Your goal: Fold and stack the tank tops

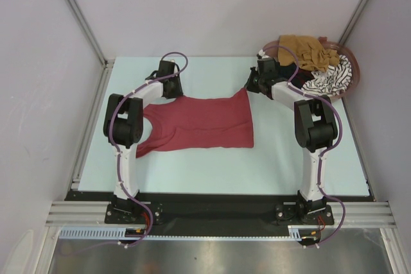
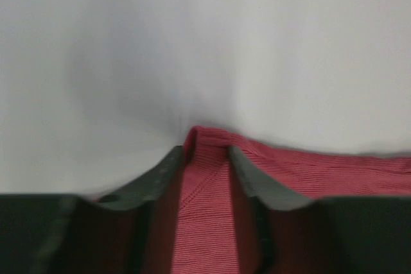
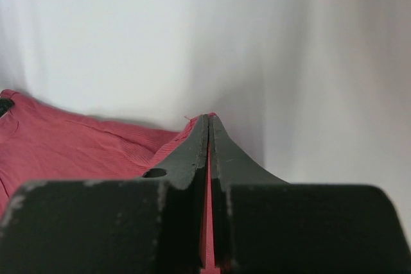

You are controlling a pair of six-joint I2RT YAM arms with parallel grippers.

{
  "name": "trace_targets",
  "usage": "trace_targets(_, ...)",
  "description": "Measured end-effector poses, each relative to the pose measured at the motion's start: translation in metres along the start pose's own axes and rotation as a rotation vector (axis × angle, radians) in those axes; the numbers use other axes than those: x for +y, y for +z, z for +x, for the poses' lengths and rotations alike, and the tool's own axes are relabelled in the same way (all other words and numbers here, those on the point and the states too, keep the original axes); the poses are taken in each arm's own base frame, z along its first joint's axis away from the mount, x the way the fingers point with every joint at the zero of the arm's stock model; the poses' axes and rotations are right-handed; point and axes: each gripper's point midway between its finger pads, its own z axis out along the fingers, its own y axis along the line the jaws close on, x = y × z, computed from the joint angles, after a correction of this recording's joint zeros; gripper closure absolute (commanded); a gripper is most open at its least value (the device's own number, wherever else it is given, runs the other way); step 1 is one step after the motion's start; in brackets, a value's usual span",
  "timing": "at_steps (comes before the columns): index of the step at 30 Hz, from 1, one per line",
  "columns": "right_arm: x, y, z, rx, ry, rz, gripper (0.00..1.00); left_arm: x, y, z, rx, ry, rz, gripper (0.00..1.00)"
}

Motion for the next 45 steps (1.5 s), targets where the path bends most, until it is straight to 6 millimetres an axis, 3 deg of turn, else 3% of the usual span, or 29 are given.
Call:
trace_targets(3, 0.001, 0.0, 0.0, 0.002, 0.0, -0.003, 1.0, 0.0, 0.0, 0.0, 0.001, -0.003, -0.002, 0.82)
trace_targets(9, 0.0, 0.0, 0.0, 0.002, 0.0, -0.003, 1.0, -0.005, 0.0, 0.001, 0.009, 0.002, 0.028, 1.0)
trace_targets(18, 0.0, 0.0, 0.0, 0.0, 0.012, -0.001, 1.0, -0.016, 0.0, -0.008, -0.032, 0.007, 0.087, 1.0)
trace_targets(24, -0.014, 0.001, 0.011, 0.011, 0.038, 0.018, 1.0, -0.008, -0.01, 0.001, -0.051, 0.005, 0.071, 1.0)
trace_targets(29, -0.023, -0.001, 0.023, 0.035, 0.054, 0.035, 1.0, -0.003, -0.02, -0.005, -0.092, -0.003, 0.05, 1.0)
trace_targets(40, -0.024, -0.012, 0.029, 0.015, 0.063, 0.026, 1.0, 0.014, -0.032, 0.005, -0.119, -0.041, 0.055, 1.0)
trace_targets(45, -0.023, -0.024, 0.03, -0.003, 0.067, 0.017, 1.0, 0.011, -0.035, 0.009, -0.134, -0.039, 0.084, 1.0)
